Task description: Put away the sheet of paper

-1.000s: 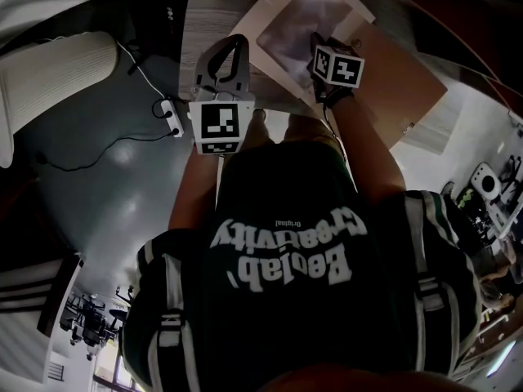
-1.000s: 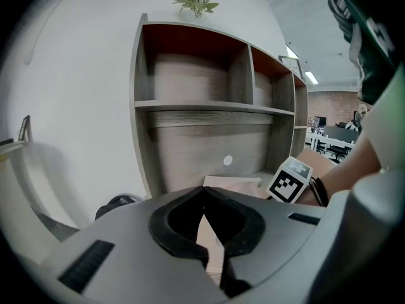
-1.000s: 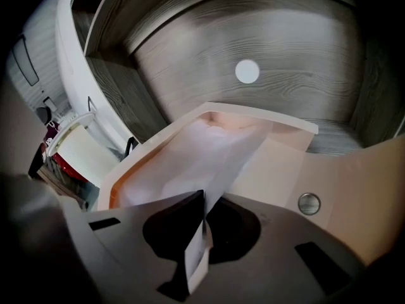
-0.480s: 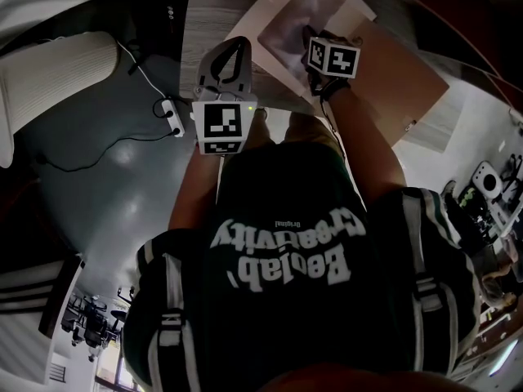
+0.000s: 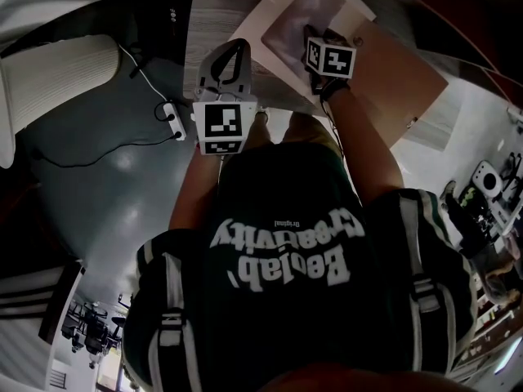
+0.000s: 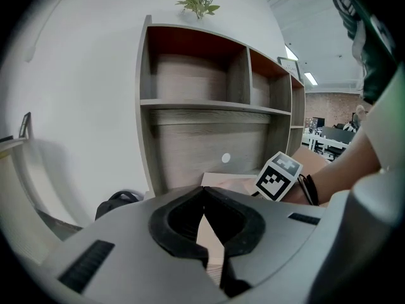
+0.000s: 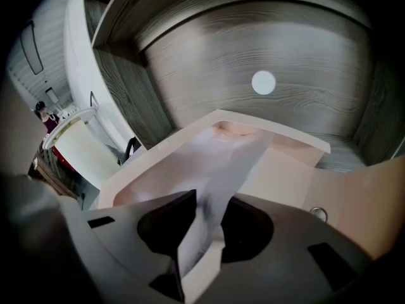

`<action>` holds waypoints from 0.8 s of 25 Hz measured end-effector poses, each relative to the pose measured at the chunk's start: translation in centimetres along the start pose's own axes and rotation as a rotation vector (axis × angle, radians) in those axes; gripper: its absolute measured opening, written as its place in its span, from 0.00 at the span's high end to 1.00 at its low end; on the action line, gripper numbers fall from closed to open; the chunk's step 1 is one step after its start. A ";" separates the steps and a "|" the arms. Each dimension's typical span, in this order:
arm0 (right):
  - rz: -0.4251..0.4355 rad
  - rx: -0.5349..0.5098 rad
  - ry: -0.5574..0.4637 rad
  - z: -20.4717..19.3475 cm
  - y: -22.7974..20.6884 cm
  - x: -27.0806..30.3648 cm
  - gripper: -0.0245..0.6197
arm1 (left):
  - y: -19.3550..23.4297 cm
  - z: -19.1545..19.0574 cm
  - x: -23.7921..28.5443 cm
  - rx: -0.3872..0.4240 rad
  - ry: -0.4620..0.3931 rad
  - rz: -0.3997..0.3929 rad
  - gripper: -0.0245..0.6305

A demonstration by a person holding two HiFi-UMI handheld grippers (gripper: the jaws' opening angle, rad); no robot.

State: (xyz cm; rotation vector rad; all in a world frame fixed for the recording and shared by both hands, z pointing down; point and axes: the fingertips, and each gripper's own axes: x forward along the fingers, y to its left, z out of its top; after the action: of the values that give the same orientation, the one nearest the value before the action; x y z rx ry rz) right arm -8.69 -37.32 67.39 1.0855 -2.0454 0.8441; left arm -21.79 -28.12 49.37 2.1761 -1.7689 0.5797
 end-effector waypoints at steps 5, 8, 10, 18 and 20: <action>-0.018 -0.038 -0.030 0.6 1.1 -2.0 0.64 | 0.3 1.1 -1.2 0.011 -0.041 -0.018 0.93; -0.044 -0.069 -0.035 0.5 1.6 -3.3 0.63 | 0.4 2.0 -2.1 0.020 -0.066 -0.031 0.93; -0.050 -0.087 -0.035 0.2 2.0 -4.2 0.62 | 0.3 2.7 -2.9 0.028 -0.085 -0.044 0.93; -0.098 -0.104 -0.134 0.1 3.8 -10.1 0.62 | -1.0 4.4 -6.9 0.050 -0.152 -0.094 0.93; -0.109 -0.115 -0.159 0.2 4.2 -11.5 0.62 | -1.8 4.8 -7.4 0.059 -0.164 -0.110 0.93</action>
State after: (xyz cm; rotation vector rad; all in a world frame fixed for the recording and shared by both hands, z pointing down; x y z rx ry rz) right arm -7.32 -30.58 57.28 1.2206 -2.1144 0.5955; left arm -20.65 -23.47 41.73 2.4057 -1.7160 0.4437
